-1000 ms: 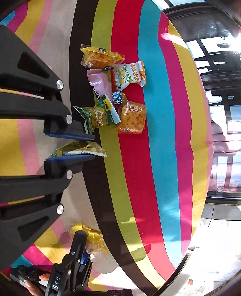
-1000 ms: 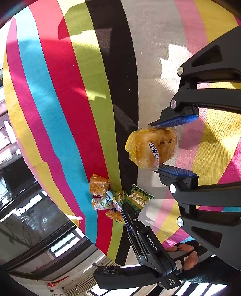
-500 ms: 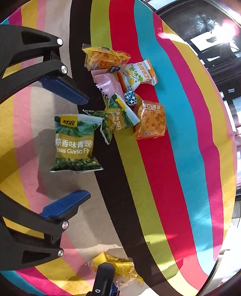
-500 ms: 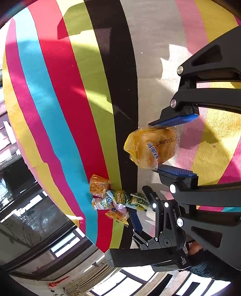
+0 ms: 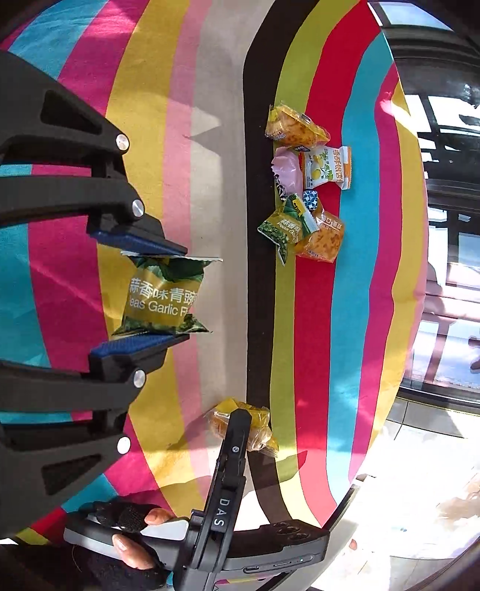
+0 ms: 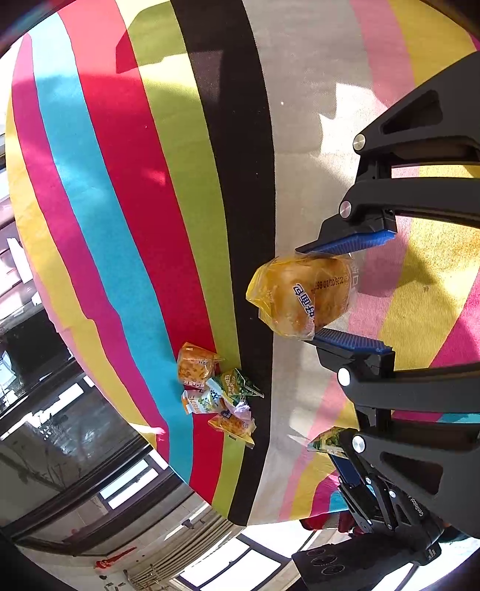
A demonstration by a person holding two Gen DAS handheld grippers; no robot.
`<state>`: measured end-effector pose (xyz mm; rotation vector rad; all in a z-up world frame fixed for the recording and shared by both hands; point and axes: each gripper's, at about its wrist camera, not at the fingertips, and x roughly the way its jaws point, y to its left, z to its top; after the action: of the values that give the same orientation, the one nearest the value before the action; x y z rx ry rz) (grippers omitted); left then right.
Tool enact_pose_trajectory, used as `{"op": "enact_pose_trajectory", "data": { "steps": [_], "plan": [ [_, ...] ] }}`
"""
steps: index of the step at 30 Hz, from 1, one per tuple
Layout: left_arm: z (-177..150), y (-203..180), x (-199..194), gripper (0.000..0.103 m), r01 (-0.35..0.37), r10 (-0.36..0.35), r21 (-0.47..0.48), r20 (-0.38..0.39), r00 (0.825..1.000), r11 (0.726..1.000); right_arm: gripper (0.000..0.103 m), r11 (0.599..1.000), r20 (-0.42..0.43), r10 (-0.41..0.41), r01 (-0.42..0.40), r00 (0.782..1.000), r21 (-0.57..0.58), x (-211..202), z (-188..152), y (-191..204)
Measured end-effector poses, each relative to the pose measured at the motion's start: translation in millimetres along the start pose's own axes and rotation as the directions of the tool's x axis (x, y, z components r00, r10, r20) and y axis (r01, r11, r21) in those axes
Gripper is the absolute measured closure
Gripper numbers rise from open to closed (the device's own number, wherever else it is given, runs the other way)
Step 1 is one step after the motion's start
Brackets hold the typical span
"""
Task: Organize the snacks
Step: 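Carry both bags to the white box and open both tools to drop them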
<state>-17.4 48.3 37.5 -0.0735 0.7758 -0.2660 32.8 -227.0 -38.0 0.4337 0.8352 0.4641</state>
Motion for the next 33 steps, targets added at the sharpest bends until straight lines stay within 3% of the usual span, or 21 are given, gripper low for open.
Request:
{"op": "enact_pose_trajectory", "data": {
  "steps": [4, 9, 16, 22, 25, 33],
  "plan": [
    [-10, 17, -14, 0.063, 0.044, -0.039, -0.127, 0.041, 0.998, 0.991, 0.064, 1.000, -0.002, 0.007, -0.007, 1.000, -0.003, 0, 0, 0],
    [-14, 44, -8, 0.063, 0.092, -0.089, -0.263, 0.022, 0.996, 0.960, 0.064, 1.000, -0.002, 0.019, -0.019, 1.000, 0.001, 0, 0, -1],
    [-17, 56, -9, 0.063, 0.118, -0.109, -0.316, 0.046, 0.993, 0.941, 0.064, 0.999, -0.016, 0.041, -0.041, 0.999, 0.002, 3, 1, 0],
    [-17, 57, -13, 0.063, 0.122, -0.104, -0.326, 0.074, 0.992, 0.937, 0.065, 0.997, -0.030, 0.080, -0.079, 0.996, 0.015, -7, -6, 6],
    [-22, 50, -24, 0.063, 0.116, -0.092, -0.300, 0.093, 0.991, 0.947, 0.065, 0.995, -0.068, 0.097, -0.095, 0.993, 0.021, -19, -25, 17],
    [-52, 24, -63, 0.063, 0.057, -0.039, -0.195, 0.096, 0.995, 0.979, 0.065, 0.983, -0.033, 0.184, -0.184, 0.982, -0.003, -65, -79, 46]
  ]
}}
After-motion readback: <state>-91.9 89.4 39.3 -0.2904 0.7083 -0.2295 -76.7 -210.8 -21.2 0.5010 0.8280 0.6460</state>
